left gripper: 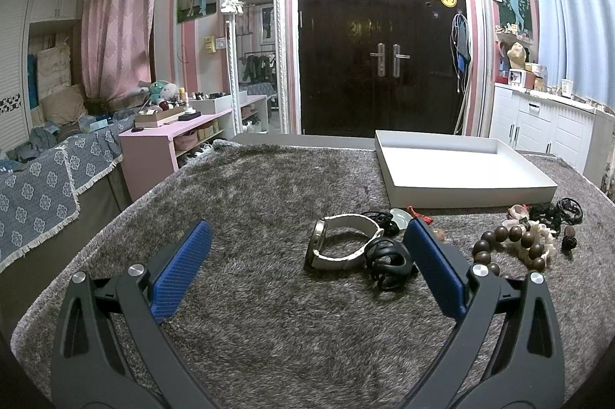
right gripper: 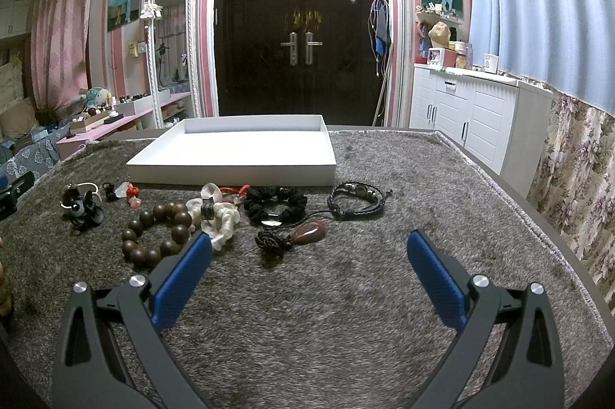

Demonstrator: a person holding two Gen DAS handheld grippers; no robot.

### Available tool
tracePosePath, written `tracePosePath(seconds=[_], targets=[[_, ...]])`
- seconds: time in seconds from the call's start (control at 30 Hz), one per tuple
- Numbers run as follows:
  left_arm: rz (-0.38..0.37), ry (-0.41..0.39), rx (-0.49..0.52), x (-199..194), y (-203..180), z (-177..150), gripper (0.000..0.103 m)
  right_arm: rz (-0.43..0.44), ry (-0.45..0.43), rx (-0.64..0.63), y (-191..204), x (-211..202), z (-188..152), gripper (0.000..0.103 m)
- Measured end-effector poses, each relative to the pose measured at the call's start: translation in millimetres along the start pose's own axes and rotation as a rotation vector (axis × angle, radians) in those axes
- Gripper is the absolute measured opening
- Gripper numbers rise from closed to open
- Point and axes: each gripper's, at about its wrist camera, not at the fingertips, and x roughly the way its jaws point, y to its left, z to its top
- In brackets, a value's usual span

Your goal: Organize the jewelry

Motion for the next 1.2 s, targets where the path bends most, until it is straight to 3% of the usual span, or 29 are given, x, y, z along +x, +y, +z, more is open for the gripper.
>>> tracePosePath(seconds=[0.67,1.2], targets=[[0.0,0.001,0.001,0,0,0,0.1,-0.009,-0.003,0.004,-5,3,-6,0.101],[0.004,0.018,0.027,3,-10,2,0.1,-0.053,0.047,-0.004,0,10,-2,0.101]])
